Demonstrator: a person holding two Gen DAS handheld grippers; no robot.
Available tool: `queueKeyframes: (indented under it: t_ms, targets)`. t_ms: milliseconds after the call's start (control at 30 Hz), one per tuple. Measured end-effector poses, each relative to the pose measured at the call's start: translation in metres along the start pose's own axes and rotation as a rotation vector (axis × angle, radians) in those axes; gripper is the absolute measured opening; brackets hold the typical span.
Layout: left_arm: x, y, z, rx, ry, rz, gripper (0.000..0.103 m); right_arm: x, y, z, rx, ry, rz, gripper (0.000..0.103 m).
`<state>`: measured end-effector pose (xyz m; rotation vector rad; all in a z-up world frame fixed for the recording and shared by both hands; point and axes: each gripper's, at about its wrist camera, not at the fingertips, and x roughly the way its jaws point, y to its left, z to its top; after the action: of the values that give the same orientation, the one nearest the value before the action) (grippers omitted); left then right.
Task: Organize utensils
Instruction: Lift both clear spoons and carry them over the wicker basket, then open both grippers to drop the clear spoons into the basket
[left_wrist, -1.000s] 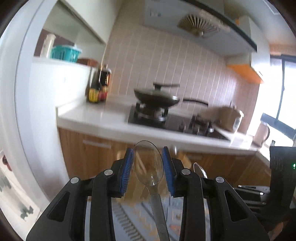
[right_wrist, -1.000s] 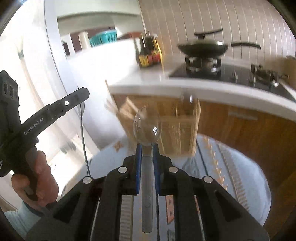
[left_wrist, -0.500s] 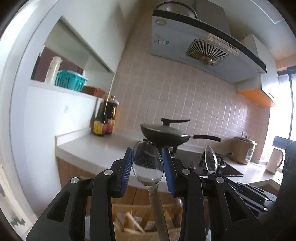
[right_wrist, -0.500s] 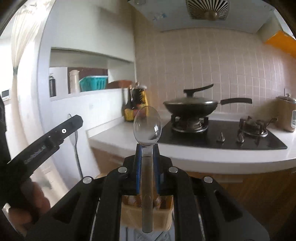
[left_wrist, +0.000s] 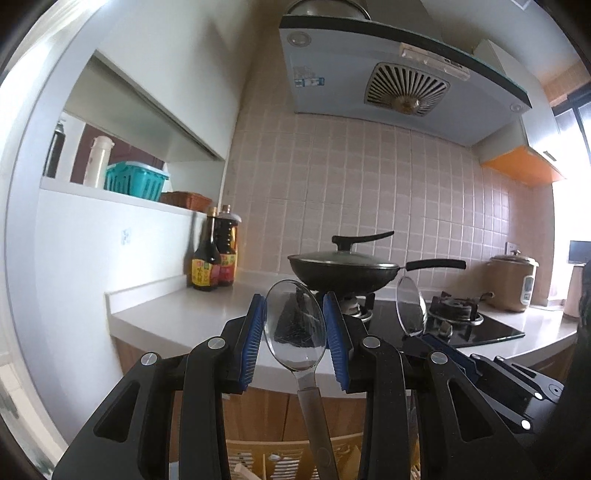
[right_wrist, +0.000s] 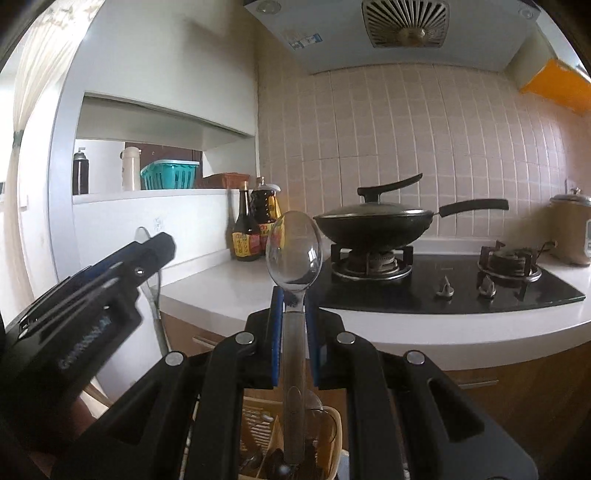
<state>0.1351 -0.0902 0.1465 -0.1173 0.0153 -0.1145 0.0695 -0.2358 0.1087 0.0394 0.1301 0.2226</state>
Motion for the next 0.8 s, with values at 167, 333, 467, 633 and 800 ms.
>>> queueKeyframes:
  t_ms: [167,333,467,633,800]
  targets:
    - [0.007,0.001,-0.013,0.003,0.014,0.009,0.031,0.005,-0.008,-0.013,0.018,-0.004,0.002,0.01]
    - [0.009,0.003,-0.021,0.019,0.017,0.009,0.032,-0.002,-0.007,-0.02,0.024,-0.047,-0.012,0.011]
    - [0.006,0.006,-0.025,0.041,0.037,-0.03,0.041,-0.002,-0.005,-0.022,0.02,0.015,0.029,0.014]
    - [-0.014,0.014,-0.017,0.011,0.029,-0.066,0.053,-0.025,-0.01,-0.022,0.033,0.042,0.036,0.031]
    - [-0.048,0.031,-0.001,-0.02,0.049,-0.08,0.06,-0.064,-0.013,-0.019,0.037,0.079,0.027,0.031]
